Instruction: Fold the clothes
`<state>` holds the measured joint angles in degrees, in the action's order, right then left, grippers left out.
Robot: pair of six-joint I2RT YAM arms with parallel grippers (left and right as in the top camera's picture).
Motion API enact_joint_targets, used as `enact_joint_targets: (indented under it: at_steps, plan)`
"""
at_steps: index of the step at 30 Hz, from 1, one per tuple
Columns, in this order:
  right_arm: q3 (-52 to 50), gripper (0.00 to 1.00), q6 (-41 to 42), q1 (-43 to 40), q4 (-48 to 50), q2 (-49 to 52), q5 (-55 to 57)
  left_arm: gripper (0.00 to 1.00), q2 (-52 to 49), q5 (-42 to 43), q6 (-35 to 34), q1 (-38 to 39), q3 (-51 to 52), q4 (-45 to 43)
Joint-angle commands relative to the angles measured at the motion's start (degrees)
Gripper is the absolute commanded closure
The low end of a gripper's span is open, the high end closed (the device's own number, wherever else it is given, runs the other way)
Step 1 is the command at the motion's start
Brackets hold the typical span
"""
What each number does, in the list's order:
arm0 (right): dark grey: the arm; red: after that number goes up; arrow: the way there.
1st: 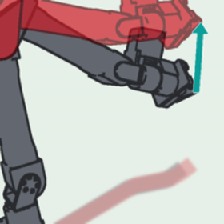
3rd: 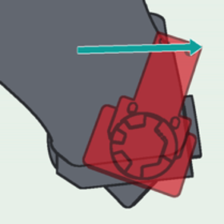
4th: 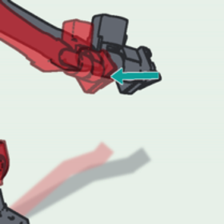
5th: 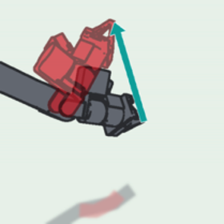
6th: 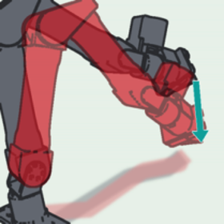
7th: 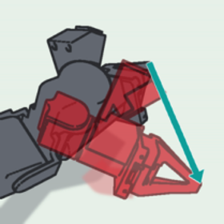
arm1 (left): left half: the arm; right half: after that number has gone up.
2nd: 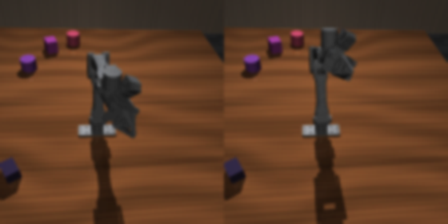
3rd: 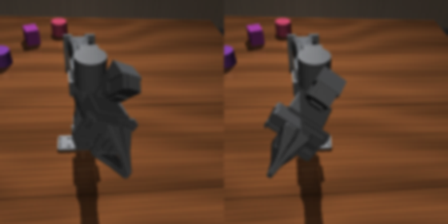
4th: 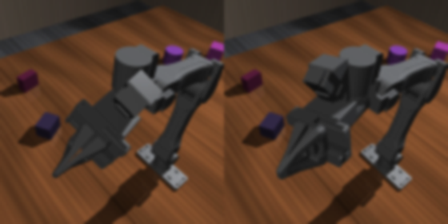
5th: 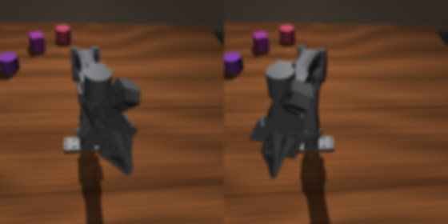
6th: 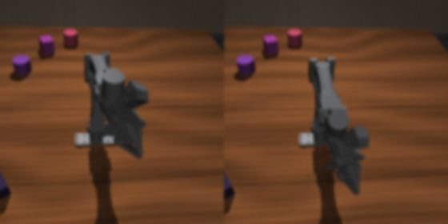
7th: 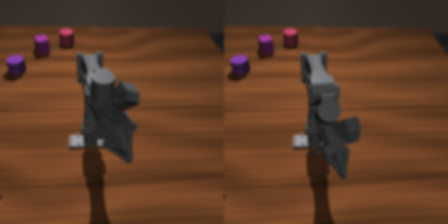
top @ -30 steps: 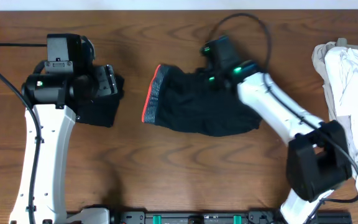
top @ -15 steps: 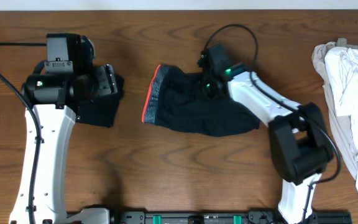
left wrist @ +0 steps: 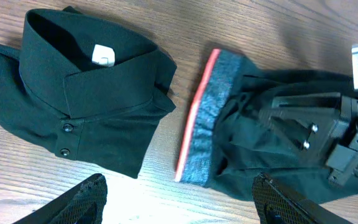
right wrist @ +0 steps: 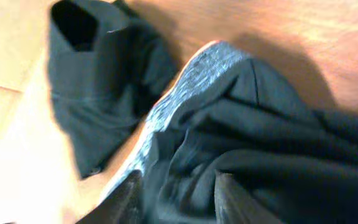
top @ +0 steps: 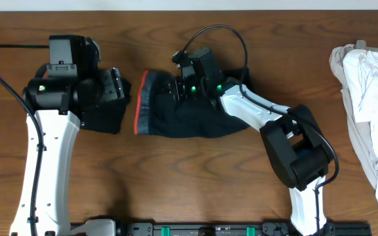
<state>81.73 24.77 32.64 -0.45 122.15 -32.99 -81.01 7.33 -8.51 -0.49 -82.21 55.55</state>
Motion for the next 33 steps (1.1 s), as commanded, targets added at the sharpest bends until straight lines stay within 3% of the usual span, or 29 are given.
enact_joint_targets:
  at_steps: [1, 7, 17, 18, 19, 23, 26, 33]
  plan:
    - [0.87, 0.49, 0.0, -2.05, -1.68, -3.87, -6.43, 0.23, -0.5, 0.13, 1.01, -0.09, 0.57, 0.09]
    - [0.85, 0.43, -0.94, -8.98, -8.9, -9.44, -6.25, 0.23, -2.99, 3.43, 0.79, -0.07, 1.53, 1.64]
    - [0.85, 0.38, -7.78, -21.49, -32.85, -13.92, 0.66, 0.23, -16.41, 14.73, -3.63, 0.68, 2.21, 4.0]
    - [0.85, 0.38, -9.03, -22.51, -35.3, -13.9, 0.7, 0.22, -18.45, 14.73, -4.15, 1.03, 2.38, 3.8]
    - [0.85, 0.38, -10.21, -23.19, -36.89, -13.9, 0.9, 0.14, -20.28, 14.73, -5.05, 1.31, 2.45, 3.52]
    - [0.85, 0.37, -13.2, -25.35, -41.77, -13.92, 2.16, 0.14, -27.56, 14.75, -5.75, 2.38, 2.45, -0.48]
    - [0.85, 0.37, -15.56, -25.81, -43.45, -13.92, 2.21, 0.01, -30.97, 14.45, -5.73, 2.45, 2.45, -5.16]
    - [0.85, 0.37, -15.89, -25.88, -45.53, -13.92, 6.51, 0.02, -36.06, 14.78, -4.98, 3.78, 2.45, -13.16]
